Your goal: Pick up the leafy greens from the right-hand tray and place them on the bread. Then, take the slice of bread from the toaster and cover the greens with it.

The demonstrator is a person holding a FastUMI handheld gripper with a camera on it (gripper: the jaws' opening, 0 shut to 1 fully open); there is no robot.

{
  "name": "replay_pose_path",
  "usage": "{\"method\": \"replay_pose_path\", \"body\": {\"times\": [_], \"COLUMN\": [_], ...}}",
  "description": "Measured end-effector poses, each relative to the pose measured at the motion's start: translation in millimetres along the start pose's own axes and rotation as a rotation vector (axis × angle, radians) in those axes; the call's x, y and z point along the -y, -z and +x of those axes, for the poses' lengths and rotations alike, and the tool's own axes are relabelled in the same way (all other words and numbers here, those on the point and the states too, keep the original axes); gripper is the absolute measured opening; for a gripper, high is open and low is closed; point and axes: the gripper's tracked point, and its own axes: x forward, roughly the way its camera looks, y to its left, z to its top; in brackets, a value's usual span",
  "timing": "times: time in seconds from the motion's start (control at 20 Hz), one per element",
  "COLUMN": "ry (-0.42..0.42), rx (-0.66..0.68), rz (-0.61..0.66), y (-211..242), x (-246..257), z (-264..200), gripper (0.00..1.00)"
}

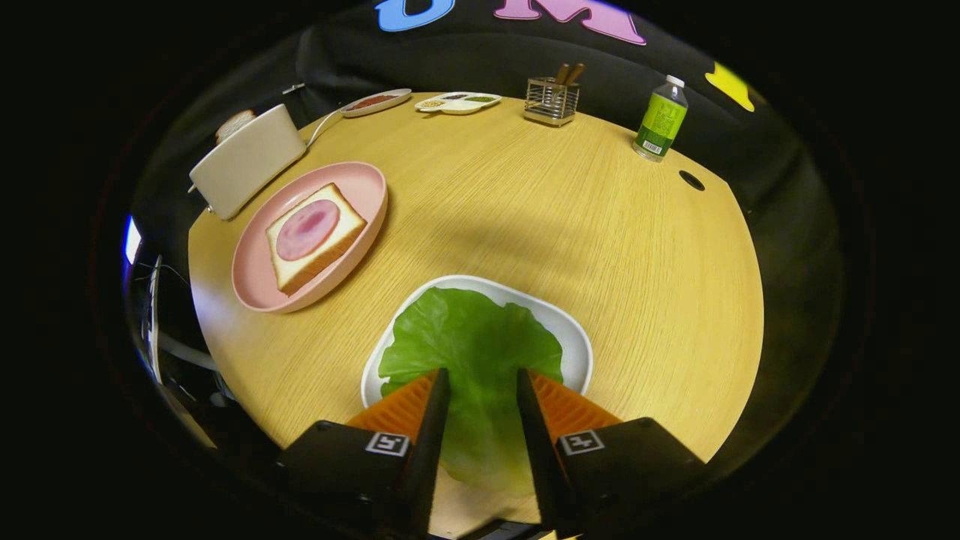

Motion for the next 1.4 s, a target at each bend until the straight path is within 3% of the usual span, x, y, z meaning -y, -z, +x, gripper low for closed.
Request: {"method": "replay_pose_path", "body": {"times": [0.15,0.45,0.9,1.4], "ry": [0.008,-0.011,-0.096,-0.184], "rx": [-0.004,0.077,0.246,0.204], "rz": [-0.003,0.120,0.054,0.102], "y": [1,-29,-105,-154], "x": [-1,-13,-105,-177], "z": [2,-38,-98,-51], "gripper": [0.09,0.07,0.07,0.07]}}
